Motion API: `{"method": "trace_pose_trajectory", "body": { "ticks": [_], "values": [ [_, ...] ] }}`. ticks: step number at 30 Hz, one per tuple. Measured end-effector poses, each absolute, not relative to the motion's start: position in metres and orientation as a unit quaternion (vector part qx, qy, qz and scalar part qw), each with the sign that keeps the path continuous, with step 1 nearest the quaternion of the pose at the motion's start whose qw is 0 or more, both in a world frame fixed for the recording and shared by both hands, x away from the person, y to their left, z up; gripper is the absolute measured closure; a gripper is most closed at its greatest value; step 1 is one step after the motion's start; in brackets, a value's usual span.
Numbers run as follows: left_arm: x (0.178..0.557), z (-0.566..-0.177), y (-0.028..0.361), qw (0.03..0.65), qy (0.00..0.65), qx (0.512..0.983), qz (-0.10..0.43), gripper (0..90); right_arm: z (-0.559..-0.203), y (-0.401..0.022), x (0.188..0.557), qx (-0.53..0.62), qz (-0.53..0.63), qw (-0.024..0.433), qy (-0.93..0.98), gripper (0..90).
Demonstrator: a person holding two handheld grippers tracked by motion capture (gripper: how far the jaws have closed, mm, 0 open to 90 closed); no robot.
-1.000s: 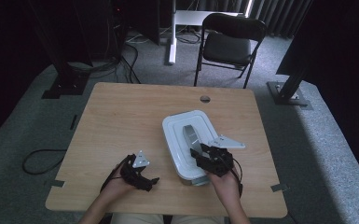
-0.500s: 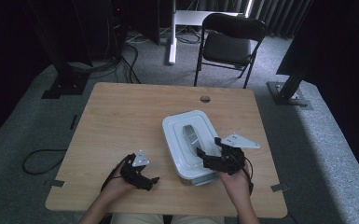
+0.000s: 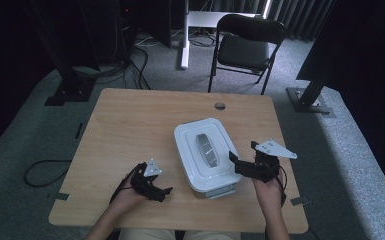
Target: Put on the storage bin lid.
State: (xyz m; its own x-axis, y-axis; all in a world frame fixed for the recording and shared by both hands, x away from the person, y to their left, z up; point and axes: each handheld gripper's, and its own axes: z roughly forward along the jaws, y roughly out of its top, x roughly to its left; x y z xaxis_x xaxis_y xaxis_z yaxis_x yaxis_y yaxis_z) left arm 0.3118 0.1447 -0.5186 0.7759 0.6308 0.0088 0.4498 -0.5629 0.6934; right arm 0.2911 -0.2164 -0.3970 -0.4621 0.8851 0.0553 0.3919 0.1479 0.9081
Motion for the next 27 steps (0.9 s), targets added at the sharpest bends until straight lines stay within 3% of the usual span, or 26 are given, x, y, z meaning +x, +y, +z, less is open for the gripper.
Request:
{"method": "trace_pose_trajectory", "body": {
  "ticks": [10, 18, 27],
  "values": [
    [0.317, -0.518, 0.141, 0.344, 0.329, 0.87, 0.13, 2.1, -0.402, -0.248, 0.308, 0.469, 0.478, 0.283, 0.687, 12.3],
    [0.319, -0.513, 0.136, 0.349, 0.335, 0.865, 0.136, 2.1, -0.433, -0.269, 0.321, 0.504, 0.436, 0.303, 0.682, 12.3],
    [0.322, -0.505, 0.124, 0.368, 0.333, 0.857, 0.14, 2.1, -0.47, -0.275, 0.332, 0.525, 0.421, 0.278, 0.685, 12.3]
  ]
}}
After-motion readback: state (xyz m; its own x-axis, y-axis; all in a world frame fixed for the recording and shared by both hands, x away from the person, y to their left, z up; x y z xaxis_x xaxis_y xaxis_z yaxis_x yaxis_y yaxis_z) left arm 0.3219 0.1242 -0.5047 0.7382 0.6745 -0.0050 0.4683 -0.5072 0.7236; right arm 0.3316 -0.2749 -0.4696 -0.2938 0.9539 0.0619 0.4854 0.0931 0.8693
